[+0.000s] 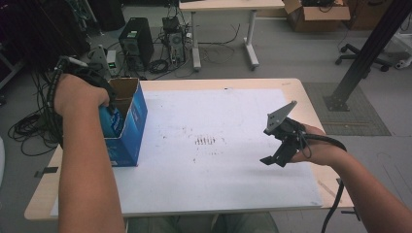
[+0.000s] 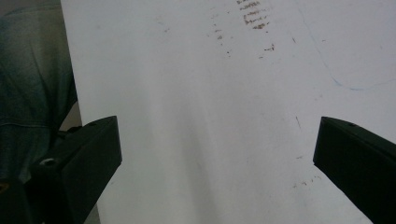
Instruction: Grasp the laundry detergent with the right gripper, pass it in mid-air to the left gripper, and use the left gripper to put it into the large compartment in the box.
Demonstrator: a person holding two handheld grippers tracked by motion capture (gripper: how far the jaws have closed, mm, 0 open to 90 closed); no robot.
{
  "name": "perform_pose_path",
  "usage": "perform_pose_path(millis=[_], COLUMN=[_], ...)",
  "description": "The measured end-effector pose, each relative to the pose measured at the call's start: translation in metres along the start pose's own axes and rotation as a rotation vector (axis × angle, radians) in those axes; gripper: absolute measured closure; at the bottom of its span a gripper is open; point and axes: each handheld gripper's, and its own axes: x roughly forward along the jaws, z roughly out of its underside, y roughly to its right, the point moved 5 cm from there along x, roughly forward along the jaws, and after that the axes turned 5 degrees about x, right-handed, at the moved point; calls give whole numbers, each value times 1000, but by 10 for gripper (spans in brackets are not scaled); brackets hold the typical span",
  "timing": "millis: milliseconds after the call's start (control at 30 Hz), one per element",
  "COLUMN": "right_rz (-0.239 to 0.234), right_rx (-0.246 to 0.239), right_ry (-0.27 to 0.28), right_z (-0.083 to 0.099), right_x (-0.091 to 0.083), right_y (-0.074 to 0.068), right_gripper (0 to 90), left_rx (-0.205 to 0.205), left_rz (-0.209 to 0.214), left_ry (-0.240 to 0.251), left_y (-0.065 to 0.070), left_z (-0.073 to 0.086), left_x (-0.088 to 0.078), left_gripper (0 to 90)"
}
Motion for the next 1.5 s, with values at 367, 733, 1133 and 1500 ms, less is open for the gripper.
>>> perform_pose_path(millis=[367, 733, 1133, 1500], right_rz=[0, -2, -9, -15], right_rx=[8, 11, 8, 12], right_ry=[-15, -14, -13, -13], right_z=[2, 5, 6, 9], right_x=[-3, -2, 2, 6], right_y=[1, -1, -1, 0], right_gripper=[12, 12, 12, 12], left_rx=[5, 13, 20, 27], left_rz=[-11, -12, -2, -5], left_ry=[-8, -18, -34, -49], left_y=[0, -1, 1, 3], left_z=[-5, -5, -5, -7], left_x=[19, 36, 52, 64], left_gripper=[387, 387, 388, 387])
